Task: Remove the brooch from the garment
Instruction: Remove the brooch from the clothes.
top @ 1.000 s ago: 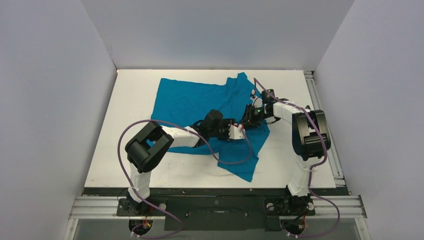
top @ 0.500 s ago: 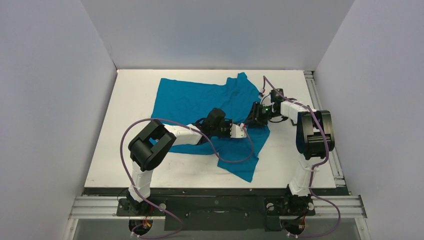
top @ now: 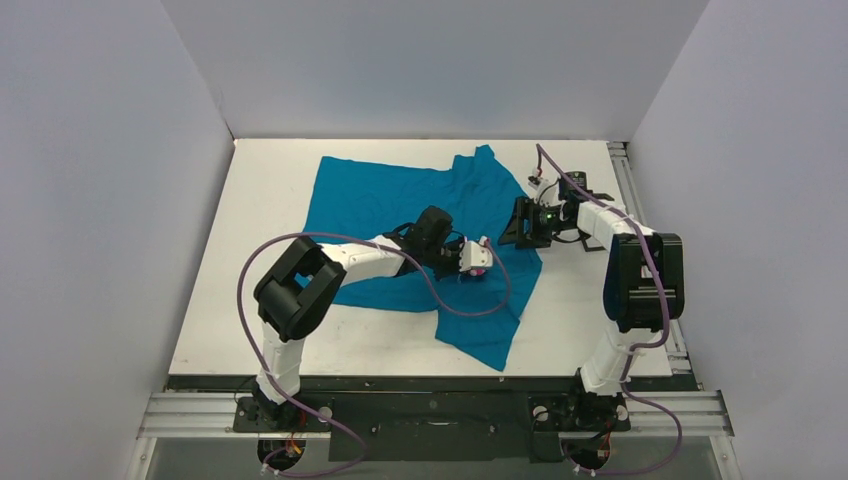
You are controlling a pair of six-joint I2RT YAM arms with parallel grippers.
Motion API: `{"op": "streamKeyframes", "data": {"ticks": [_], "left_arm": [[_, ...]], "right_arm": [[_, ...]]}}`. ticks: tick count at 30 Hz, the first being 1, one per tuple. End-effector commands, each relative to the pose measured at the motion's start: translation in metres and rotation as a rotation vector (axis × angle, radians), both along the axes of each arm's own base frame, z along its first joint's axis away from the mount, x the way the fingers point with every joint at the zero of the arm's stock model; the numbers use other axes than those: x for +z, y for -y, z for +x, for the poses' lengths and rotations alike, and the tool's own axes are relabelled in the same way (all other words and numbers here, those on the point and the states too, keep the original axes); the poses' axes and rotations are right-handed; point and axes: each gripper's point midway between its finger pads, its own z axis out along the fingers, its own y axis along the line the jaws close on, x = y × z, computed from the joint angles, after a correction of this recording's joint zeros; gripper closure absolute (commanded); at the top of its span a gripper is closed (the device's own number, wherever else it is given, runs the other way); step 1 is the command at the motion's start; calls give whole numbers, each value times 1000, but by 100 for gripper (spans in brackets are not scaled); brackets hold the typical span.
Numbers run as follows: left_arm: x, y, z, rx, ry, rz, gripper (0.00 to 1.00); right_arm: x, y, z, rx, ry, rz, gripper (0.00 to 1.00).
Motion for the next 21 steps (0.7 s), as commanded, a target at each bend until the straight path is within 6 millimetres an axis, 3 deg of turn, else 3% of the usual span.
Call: {"op": "streamKeyframes", "data": {"ticks": [1,5,14,17,21], "left_arm": [[33,-2,-25,-70,-160,-52,100],[33,-10,-27,-34,-309,-51,100],[48,-3,9,117,-637,-122,100],[40,-4,21,169,-695,-116,100],[26,-7,23,199,-741,-77,100]], "right_arm": [[13,-4,-6,92,96,12,40],[15,-6,-8,123,159,8,38],[16,-14,-6,191,213,4,38],[21,-11,-8,221,225,5,39],[29,9,-8,233,251,-20,40]]}}
